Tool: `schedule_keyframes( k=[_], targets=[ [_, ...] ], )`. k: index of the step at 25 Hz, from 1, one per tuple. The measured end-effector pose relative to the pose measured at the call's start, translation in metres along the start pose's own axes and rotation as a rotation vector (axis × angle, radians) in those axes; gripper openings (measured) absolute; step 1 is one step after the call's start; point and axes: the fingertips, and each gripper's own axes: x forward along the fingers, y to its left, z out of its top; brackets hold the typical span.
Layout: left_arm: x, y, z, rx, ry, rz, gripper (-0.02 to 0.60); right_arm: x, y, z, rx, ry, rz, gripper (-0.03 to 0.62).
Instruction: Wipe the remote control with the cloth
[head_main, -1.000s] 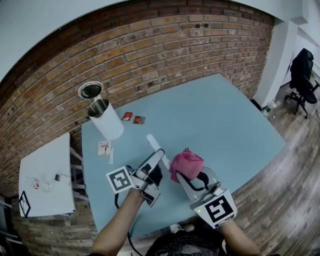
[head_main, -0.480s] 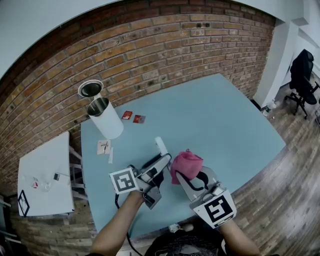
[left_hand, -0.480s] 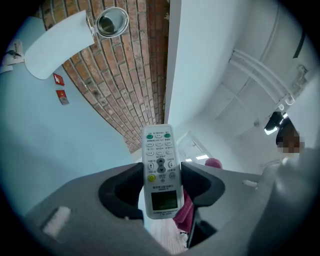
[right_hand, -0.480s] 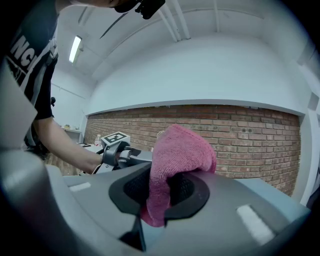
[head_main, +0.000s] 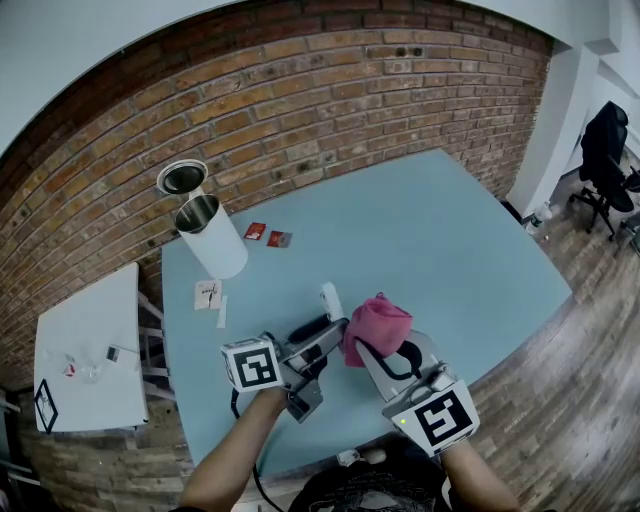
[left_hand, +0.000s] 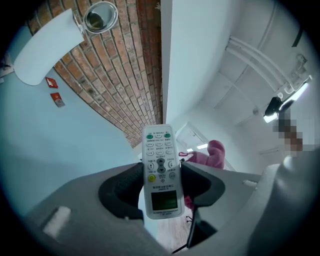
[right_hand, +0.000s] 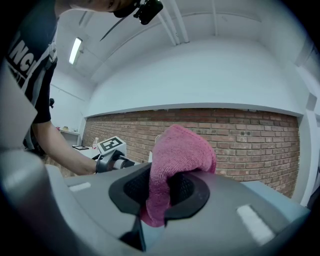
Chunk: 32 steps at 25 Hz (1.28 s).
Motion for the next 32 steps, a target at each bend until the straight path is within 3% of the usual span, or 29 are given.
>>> schedule_keyframes(
  k=[10, 24, 32],
  targets=[
    [0.004, -0.006, -0.014, 0.086, 0.084, -0.006, 0.238, -0.002, -0.013, 0.005, 0.002, -0.001, -0.025, 0.066],
    [0.012, -0.008, -0.045, 0.31, 0.252, 0.038, 0.238, -0.003, -0.023, 0.008, 0.013, -0.013, -0.036, 0.066],
    [0.011, -0.01, -0.053, 0.368, 0.295, 0.04, 0.238, -0.006, -0.03, 0.01, 0.021, -0.017, -0.053, 0.066]
  ],
)
